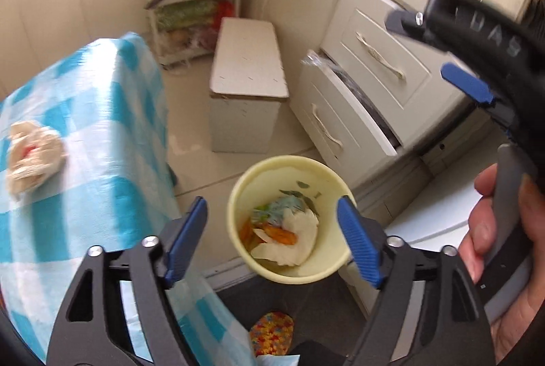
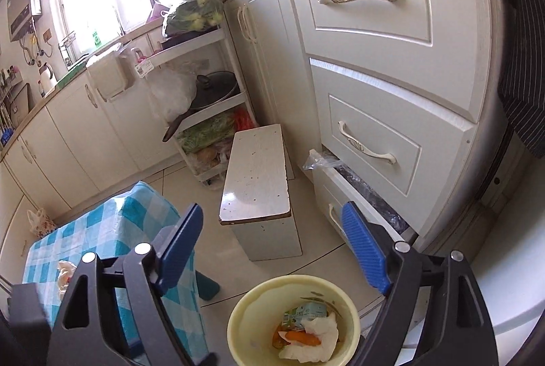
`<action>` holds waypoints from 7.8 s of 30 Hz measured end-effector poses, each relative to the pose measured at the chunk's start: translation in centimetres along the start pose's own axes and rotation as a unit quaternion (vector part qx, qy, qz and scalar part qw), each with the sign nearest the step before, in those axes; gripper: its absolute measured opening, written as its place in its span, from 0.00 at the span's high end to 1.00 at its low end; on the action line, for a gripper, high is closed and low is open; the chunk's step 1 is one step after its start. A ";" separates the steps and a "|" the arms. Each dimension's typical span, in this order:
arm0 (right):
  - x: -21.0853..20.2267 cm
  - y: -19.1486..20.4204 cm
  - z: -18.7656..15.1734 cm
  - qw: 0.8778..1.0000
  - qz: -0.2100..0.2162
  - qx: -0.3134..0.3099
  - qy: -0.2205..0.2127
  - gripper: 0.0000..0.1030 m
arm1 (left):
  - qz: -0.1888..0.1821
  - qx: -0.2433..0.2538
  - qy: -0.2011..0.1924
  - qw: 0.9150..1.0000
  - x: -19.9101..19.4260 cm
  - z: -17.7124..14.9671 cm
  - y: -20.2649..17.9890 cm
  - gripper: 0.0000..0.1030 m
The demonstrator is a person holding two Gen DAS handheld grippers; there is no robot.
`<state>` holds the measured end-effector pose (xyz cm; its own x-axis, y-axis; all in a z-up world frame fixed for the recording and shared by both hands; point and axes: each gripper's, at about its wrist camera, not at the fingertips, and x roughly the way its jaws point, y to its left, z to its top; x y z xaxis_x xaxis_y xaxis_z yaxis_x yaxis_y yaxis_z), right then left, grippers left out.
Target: Collect trash
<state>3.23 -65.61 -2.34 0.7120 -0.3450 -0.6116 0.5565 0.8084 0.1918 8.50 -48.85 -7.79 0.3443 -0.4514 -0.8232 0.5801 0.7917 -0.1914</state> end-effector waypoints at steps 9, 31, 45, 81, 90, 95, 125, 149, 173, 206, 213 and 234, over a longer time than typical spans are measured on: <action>-1.8 3.6 -0.6 0.997 -0.025 -0.063 -0.023 0.14 | 0.042 -0.012 -0.064 0.997 -7.6 -1.9 4.5 0.13; -9.0 14.4 -5.3 0.985 0.016 -0.161 -0.066 0.07 | 0.088 -0.061 -0.117 0.987 -18.1 -7.3 15.2 0.10; -10.2 16.5 -6.7 0.980 0.030 -0.188 -0.063 0.07 | 0.097 -0.069 -0.126 0.985 -19.8 -8.5 16.4 0.10; -9.2 26.4 -10.4 0.951 0.130 -0.281 -0.011 0.07 | 0.261 -0.037 -0.008 0.965 -20.1 -16.5 34.2 0.10; -9.6 31.4 -15.1 0.896 0.212 -0.389 0.030 0.07 | 0.202 -0.091 0.013 0.975 -17.6 -17.1 36.8 0.50; -11.5 34.4 -18.2 0.850 0.305 -0.428 0.041 0.07 | 0.176 -0.117 0.009 0.977 -18.4 -17.4 38.5 0.76; -10.0 35.6 -24.8 0.797 0.345 -0.454 0.201 0.79 | 0.116 -0.137 -0.019 0.983 -19.0 -17.7 36.5 0.79; -6.6 27.4 -21.3 0.875 0.259 -0.350 0.211 0.46 | 0.152 -0.098 -0.009 0.983 -16.5 -17.0 32.8 0.43; -8.2 26.9 -16.8 0.898 0.248 -0.328 0.157 0.80 | 0.119 -0.085 -0.097 0.984 -21.6 -14.0 29.5 0.80; -10.6 23.7 -11.8 0.934 0.219 -0.283 0.024 0.79 | 0.136 -0.072 -0.113 0.982 -19.0 -10.0 22.4 0.79; -10.6 23.2 -11.5 0.937 0.216 -0.273 0.021 0.78 | 0.136 -0.065 -0.117 0.982 -18.9 -9.6 21.8 0.79; -10.1 19.3 -10.0 0.953 0.166 -0.252 0.010 0.78 | 0.115 -0.036 -0.125 0.985 -18.5 -8.1 18.1 0.79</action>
<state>2.51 -41.79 -0.16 0.8026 -0.0247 -0.5960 0.0212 0.9997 -0.0129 6.65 -22.89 -0.36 0.6372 -0.3360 -0.6936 0.4147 0.9081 -0.0590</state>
